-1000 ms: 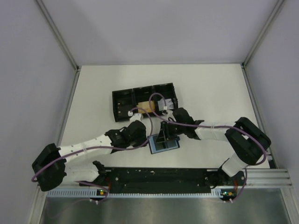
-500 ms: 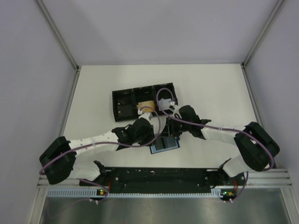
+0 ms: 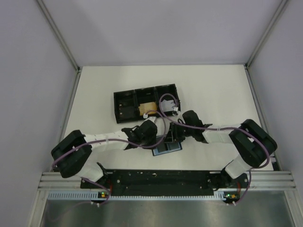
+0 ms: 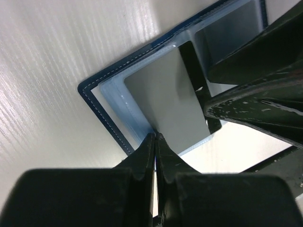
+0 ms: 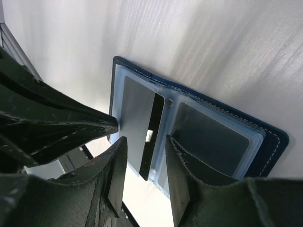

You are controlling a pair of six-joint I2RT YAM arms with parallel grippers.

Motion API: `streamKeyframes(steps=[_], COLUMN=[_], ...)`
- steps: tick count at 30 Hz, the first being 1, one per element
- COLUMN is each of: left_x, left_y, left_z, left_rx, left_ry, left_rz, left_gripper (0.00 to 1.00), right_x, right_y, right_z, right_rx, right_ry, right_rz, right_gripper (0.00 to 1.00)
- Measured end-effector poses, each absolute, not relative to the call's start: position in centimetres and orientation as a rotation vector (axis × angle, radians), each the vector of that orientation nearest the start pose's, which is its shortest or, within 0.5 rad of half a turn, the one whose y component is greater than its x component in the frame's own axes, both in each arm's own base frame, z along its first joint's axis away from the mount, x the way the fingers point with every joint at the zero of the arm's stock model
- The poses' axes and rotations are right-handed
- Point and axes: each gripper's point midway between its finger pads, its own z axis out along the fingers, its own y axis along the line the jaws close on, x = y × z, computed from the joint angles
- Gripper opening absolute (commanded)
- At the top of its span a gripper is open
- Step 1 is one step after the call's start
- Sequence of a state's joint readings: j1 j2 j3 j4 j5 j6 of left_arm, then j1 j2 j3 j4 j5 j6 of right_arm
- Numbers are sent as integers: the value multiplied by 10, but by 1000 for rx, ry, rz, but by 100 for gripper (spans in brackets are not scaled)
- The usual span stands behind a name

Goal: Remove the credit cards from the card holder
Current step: Remove the credit card from the card holder.

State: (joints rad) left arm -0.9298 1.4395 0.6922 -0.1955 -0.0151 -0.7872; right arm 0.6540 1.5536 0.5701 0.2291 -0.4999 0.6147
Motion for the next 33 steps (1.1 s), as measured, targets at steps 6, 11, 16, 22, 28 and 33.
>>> streamKeyframes(steps=[6, 11, 16, 22, 28, 33], left_x=[172, 172, 173, 172, 173, 173], left_y=[-280, -281, -281, -281, -281, -281], left_z=[24, 24, 24, 24, 24, 23], left_rx=[178, 170, 161, 157, 155, 155], left_ry=[2676, 2679, 2681, 2683, 2684, 2684], left_rz=[-627, -635, -637, -639, -639, -640], left_gripper=[0, 0, 0, 0, 0, 0], right_x=[202, 200, 198, 196, 201, 206], right_y=[293, 294, 290, 290, 279, 269], right_z=[31, 29, 27, 25, 25, 26], right_rx=[-326, -320, -292, -275, -223, -186], right_ry=[2504, 2495, 2482, 2459, 2432, 2428], right_rz=[1215, 1251, 1302, 1384, 1447, 1466], right_gripper=[36, 24, 6, 0, 0, 7])
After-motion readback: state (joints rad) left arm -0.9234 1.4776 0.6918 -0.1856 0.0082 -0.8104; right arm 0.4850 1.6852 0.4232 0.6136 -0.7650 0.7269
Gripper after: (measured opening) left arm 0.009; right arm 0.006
